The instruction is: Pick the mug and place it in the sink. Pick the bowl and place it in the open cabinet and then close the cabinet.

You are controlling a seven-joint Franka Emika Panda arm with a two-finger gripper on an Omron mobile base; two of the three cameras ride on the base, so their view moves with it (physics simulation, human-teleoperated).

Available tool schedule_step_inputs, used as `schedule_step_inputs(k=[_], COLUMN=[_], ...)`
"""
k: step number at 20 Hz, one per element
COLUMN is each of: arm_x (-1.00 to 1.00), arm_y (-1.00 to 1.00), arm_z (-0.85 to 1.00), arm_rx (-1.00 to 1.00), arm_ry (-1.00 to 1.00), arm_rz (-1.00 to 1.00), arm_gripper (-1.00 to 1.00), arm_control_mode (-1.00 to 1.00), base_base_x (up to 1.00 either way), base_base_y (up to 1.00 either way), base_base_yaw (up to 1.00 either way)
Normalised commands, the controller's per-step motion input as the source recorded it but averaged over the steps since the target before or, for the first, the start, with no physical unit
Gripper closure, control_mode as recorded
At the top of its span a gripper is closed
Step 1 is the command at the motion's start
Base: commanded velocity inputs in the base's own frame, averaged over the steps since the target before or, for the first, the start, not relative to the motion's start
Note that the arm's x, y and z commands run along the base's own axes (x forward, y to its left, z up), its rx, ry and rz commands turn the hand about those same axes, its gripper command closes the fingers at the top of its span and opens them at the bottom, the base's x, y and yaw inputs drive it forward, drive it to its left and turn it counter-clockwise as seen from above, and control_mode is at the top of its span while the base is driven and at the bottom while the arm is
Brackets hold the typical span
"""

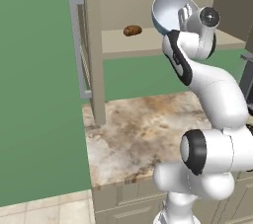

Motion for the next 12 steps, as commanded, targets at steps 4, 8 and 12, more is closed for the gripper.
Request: schedule_step_inputs(k=[4, 8, 12], arm_x=[0.49, 0.46, 0.44], arm_y=[0.00, 0.00, 0.00], arm_z=[0.00, 0.00, 0.00], arm_rx=[0.00, 0.00, 0.00], arm_ry=[0.00, 0.00, 0.04], arm_rz=[0.00, 0.00, 0.00], arm_gripper=[1.00, 1.00, 1.00], arm_control_mode=[-1.00, -1.00, -1.00], base_base_x=[0.00, 0.00, 0.00], base_base_y=[0.00, 0.00, 0.00], base_base_yaw=[0.00, 0.00, 0.00])
